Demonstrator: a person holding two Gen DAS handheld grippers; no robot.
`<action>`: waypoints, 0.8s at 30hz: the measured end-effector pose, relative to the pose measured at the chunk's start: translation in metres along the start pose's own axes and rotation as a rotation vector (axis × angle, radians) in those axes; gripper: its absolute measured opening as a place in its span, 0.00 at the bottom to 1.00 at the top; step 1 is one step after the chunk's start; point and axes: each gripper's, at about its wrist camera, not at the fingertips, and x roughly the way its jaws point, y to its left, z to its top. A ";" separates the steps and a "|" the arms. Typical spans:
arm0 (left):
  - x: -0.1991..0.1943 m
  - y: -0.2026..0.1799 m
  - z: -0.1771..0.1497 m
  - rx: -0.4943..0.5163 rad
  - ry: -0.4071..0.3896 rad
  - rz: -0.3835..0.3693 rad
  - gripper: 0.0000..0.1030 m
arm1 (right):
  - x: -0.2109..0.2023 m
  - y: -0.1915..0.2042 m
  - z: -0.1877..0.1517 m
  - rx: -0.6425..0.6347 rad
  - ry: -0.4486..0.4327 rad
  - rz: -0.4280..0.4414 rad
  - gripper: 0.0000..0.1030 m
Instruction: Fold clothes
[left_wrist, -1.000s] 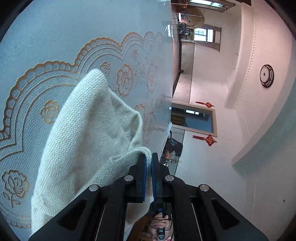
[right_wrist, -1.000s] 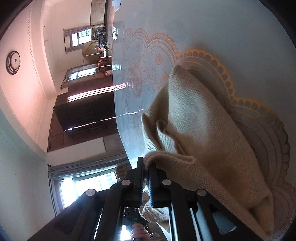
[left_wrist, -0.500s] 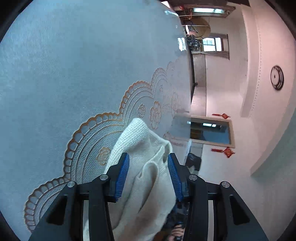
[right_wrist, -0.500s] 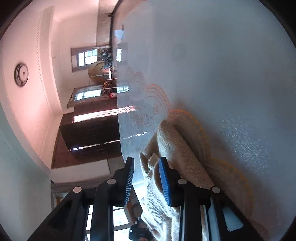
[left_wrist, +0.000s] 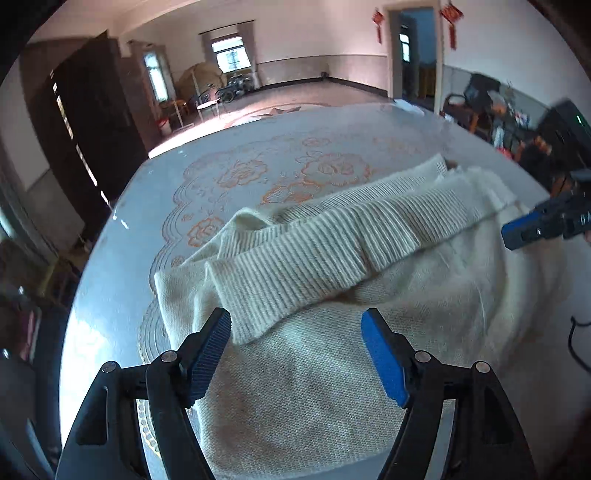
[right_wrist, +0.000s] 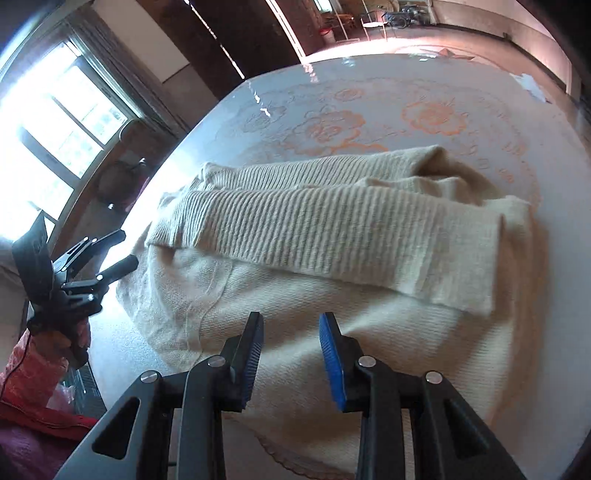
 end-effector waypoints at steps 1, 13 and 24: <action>0.003 -0.006 -0.001 0.031 0.011 -0.018 0.72 | 0.008 0.002 -0.002 -0.009 0.029 -0.008 0.31; -0.015 -0.007 0.013 -0.021 -0.015 -0.269 0.73 | 0.014 -0.024 0.129 0.046 -0.021 -0.124 0.30; 0.039 -0.021 0.065 0.050 0.032 -0.243 0.73 | -0.014 -0.003 0.100 -0.007 -0.256 -0.293 0.31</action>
